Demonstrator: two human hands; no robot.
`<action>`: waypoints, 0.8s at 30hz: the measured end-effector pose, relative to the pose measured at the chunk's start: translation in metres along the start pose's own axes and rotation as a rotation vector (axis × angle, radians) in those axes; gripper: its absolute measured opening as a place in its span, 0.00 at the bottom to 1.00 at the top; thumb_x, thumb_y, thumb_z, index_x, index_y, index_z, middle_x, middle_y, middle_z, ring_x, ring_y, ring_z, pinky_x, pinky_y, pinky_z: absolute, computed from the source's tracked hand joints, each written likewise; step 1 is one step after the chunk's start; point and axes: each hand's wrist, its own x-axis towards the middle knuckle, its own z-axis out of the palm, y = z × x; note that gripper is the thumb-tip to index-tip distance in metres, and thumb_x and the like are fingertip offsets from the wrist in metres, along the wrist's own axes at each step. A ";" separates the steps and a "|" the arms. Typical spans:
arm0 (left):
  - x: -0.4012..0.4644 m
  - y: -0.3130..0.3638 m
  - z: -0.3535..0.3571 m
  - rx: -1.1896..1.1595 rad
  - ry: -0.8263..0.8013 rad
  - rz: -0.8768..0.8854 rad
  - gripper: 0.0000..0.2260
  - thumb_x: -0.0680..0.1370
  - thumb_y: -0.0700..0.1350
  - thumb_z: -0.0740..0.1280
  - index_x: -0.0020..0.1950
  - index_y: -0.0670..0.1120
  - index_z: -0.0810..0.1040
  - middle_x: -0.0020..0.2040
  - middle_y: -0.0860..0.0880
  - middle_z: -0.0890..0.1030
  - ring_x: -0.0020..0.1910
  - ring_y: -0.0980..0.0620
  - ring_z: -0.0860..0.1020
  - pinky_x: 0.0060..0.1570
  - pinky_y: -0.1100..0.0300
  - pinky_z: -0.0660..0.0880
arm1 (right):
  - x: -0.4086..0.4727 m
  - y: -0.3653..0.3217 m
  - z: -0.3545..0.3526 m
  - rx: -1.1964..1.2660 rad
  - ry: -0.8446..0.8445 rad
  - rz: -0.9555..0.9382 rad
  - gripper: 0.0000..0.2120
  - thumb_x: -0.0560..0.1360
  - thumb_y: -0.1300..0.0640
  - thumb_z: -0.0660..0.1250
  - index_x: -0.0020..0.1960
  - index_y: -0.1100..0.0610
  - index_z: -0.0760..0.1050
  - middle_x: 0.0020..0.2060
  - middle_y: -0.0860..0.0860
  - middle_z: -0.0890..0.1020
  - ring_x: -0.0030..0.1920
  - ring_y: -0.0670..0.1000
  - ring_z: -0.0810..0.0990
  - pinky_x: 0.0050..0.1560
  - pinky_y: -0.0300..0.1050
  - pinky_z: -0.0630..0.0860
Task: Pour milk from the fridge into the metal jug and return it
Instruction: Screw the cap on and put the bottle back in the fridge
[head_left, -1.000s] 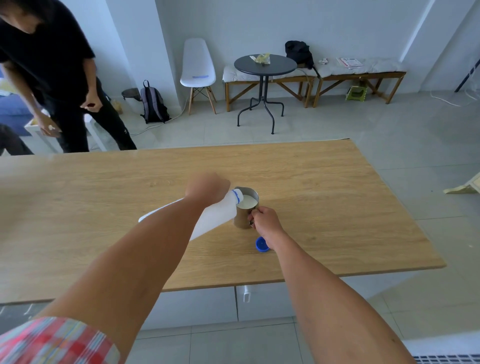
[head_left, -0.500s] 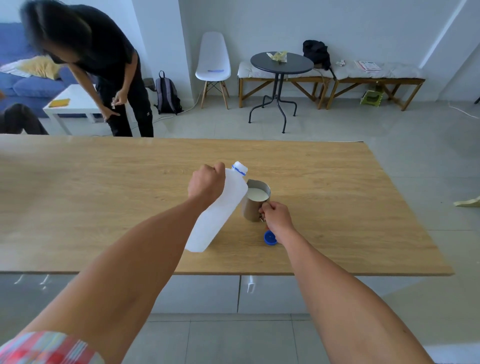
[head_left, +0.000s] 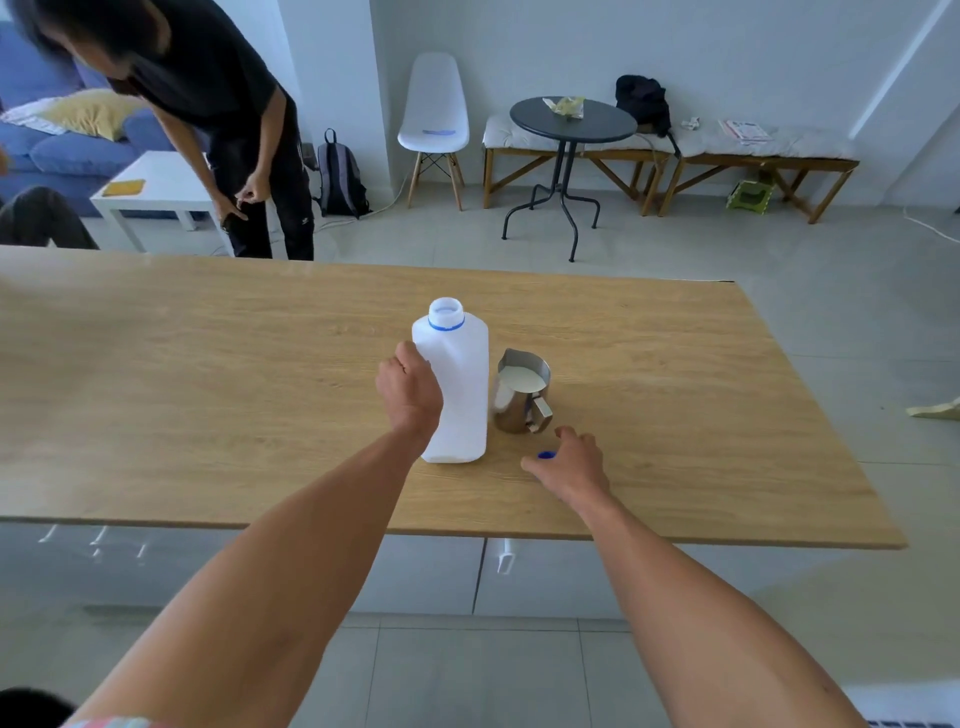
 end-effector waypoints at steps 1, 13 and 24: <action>-0.001 -0.003 0.000 -0.014 0.006 0.003 0.14 0.74 0.51 0.53 0.31 0.45 0.60 0.33 0.43 0.68 0.36 0.46 0.64 0.37 0.49 0.63 | 0.000 0.004 0.004 -0.022 -0.013 0.001 0.37 0.72 0.43 0.72 0.76 0.52 0.66 0.70 0.54 0.68 0.71 0.56 0.69 0.60 0.56 0.78; -0.004 -0.011 -0.006 0.063 -0.040 0.101 0.17 0.72 0.51 0.51 0.33 0.37 0.62 0.32 0.40 0.69 0.36 0.44 0.63 0.37 0.47 0.63 | 0.002 0.008 -0.005 0.351 0.244 0.101 0.16 0.74 0.57 0.73 0.59 0.56 0.73 0.57 0.54 0.75 0.48 0.54 0.81 0.40 0.44 0.76; -0.011 -0.006 -0.007 0.052 -0.046 0.105 0.12 0.74 0.47 0.52 0.32 0.46 0.58 0.32 0.44 0.63 0.36 0.47 0.60 0.35 0.49 0.58 | -0.021 -0.133 -0.080 0.804 0.454 -0.511 0.11 0.71 0.57 0.79 0.49 0.55 0.79 0.43 0.45 0.84 0.43 0.41 0.82 0.48 0.37 0.79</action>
